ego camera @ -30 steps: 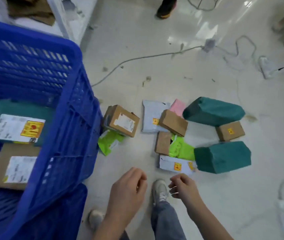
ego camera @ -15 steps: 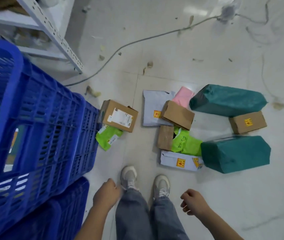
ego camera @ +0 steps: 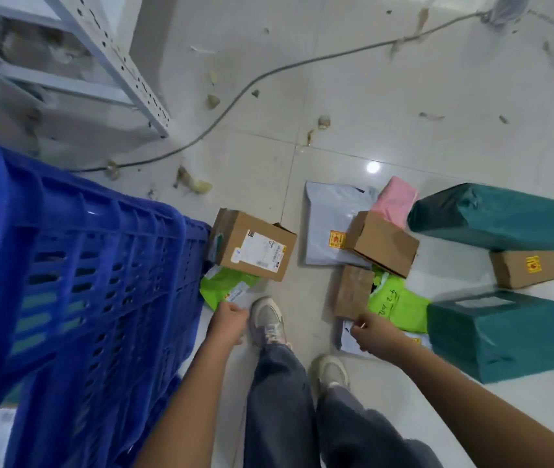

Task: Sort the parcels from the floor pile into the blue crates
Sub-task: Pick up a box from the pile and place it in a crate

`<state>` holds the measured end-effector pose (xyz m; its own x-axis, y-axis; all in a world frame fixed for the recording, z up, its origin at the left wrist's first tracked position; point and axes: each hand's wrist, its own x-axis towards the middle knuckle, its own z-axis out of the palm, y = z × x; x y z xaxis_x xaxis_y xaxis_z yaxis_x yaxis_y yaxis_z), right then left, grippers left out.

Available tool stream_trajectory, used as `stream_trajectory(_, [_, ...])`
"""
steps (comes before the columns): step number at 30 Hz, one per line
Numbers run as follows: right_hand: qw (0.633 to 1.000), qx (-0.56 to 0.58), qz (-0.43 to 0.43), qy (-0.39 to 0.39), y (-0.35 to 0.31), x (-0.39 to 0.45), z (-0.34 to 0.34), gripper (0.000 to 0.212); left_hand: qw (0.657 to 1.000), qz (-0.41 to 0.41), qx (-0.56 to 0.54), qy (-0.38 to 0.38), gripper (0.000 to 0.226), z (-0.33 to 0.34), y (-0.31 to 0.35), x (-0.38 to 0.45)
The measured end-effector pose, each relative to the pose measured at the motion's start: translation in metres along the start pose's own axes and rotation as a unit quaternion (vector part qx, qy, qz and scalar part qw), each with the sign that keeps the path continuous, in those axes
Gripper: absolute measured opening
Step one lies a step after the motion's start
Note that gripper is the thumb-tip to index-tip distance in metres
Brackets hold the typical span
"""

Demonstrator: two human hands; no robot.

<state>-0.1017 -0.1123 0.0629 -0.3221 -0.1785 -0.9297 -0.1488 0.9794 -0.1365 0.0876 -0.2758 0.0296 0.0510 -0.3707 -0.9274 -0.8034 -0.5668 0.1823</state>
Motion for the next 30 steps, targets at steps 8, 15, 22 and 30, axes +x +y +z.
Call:
stream_trajectory(8, [0.996,0.019,-0.066,0.05,-0.105,0.127,-0.029,0.041,0.976,-0.076,-0.19,-0.074,0.033,0.001,0.036,0.077])
stream_trajectory(15, [0.995,-0.026,-0.094,0.008,-0.137,0.22,0.002,0.067,0.906,-0.096,-0.408,-0.062,0.07,0.012,0.034,0.154])
stream_trajectory(22, [0.993,-0.009,-0.113,-0.023,-0.13,0.235,0.023,0.074,0.897,-0.047,-0.425,-0.112,0.072,0.016,0.027,0.159])
stream_trajectory(30, [0.979,0.139,-0.15,0.011,-0.11,0.109,-0.03,0.059,0.948,0.076,-0.305,-0.038,0.049,0.0,0.074,0.055])
